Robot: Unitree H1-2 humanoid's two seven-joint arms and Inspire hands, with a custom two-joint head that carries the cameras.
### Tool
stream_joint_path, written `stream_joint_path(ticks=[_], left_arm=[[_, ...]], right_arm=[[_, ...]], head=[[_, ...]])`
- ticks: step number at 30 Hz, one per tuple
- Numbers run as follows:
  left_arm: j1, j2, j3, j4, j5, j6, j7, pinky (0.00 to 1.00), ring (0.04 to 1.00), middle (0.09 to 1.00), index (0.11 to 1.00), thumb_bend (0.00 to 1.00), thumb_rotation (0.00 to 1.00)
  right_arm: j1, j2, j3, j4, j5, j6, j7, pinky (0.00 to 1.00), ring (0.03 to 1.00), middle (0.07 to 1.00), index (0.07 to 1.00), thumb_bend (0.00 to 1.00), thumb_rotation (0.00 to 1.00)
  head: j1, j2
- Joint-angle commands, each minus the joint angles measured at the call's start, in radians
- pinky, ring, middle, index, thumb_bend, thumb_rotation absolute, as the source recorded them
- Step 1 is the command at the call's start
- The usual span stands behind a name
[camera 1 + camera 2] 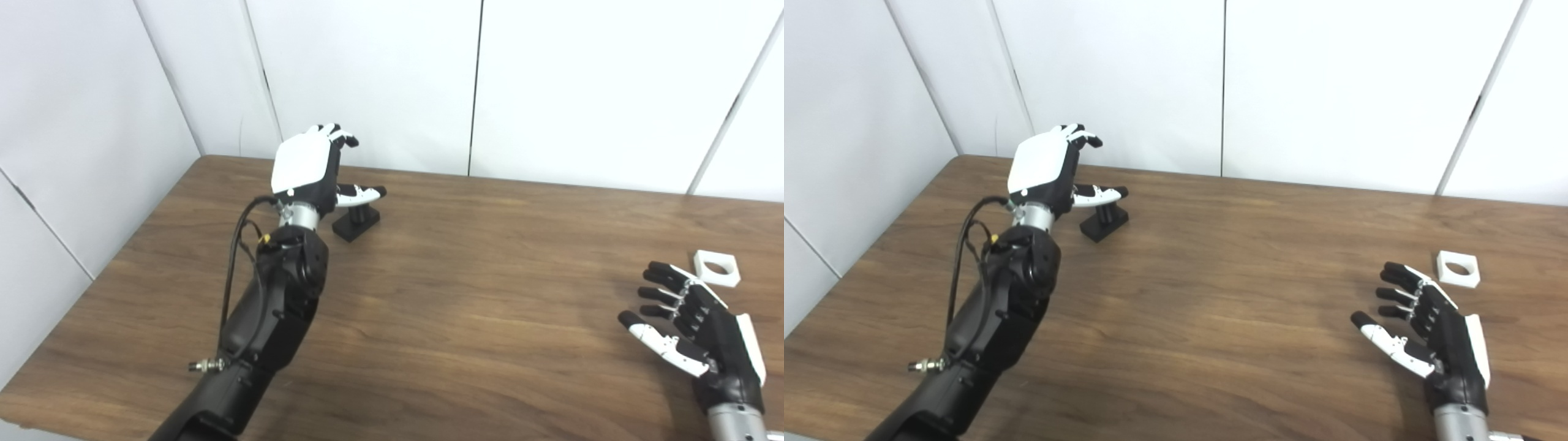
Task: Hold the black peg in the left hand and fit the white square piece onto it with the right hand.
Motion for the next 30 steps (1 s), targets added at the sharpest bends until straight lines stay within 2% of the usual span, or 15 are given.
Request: stream_joint_path(ticks=[1, 7, 9, 14, 21, 26, 30], left_arm=[[-0.068, 0.02, 0.019, -0.006, 0.072, 0.006, -0.036, 0.89, 0.938, 0.921, 0.722, 0.82, 0.44], [-0.111, 0.022, 0.036, 0.034, 0.172, 0.006, -0.166, 0.82, 0.926, 0.924, 0.735, 0.86, 0.46], [-0.118, 0.024, 0.037, 0.044, 0.179, 0.006, -0.189, 0.8, 0.924, 0.923, 0.738, 0.87, 0.46], [-0.133, 0.024, 0.045, 0.072, 0.181, 0.006, -0.246, 0.82, 0.931, 0.931, 0.718, 0.89, 0.45], [-0.125, 0.013, 0.046, 0.113, 0.186, 0.006, -0.248, 0.76, 0.91, 0.928, 0.722, 0.91, 0.47], [-0.116, 0.003, 0.038, 0.15, 0.189, 0.006, -0.228, 0.77, 0.904, 0.924, 0.747, 0.91, 0.47], [-0.112, 0.003, 0.023, 0.186, 0.196, 0.006, -0.203, 0.74, 0.889, 0.919, 0.746, 0.9, 0.46]], right_arm=[[-0.021, -0.004, -0.001, -0.011, -0.001, -0.039, -0.004, 0.61, 0.699, 0.756, 0.747, 0.65, 0.11], [-0.019, -0.008, -0.003, -0.018, -0.002, -0.036, -0.001, 0.61, 0.699, 0.753, 0.741, 0.64, 0.11], [-0.017, -0.008, -0.002, -0.026, -0.005, -0.025, -0.002, 0.61, 0.7, 0.753, 0.743, 0.64, 0.11], [-0.019, -0.006, 0.0, -0.031, -0.013, -0.026, -0.003, 0.6, 0.694, 0.745, 0.74, 0.64, 0.1], [-0.021, -0.002, 0.0, -0.032, -0.005, -0.03, -0.001, 0.61, 0.696, 0.748, 0.738, 0.64, 0.07], [-0.017, -0.01, 0.001, -0.048, -0.021, -0.014, -0.002, 0.62, 0.702, 0.752, 0.738, 0.63, 0.12], [-0.015, -0.011, -0.003, -0.059, -0.015, -0.006, 0.001, 0.62, 0.708, 0.758, 0.74, 0.62, 0.07]], head=[[-0.001, 0.001], [-0.003, 0.004], [-0.004, 0.005], [-0.005, 0.009], [-0.016, 0.013], [-0.019, 0.015], [-0.016, 0.018]])
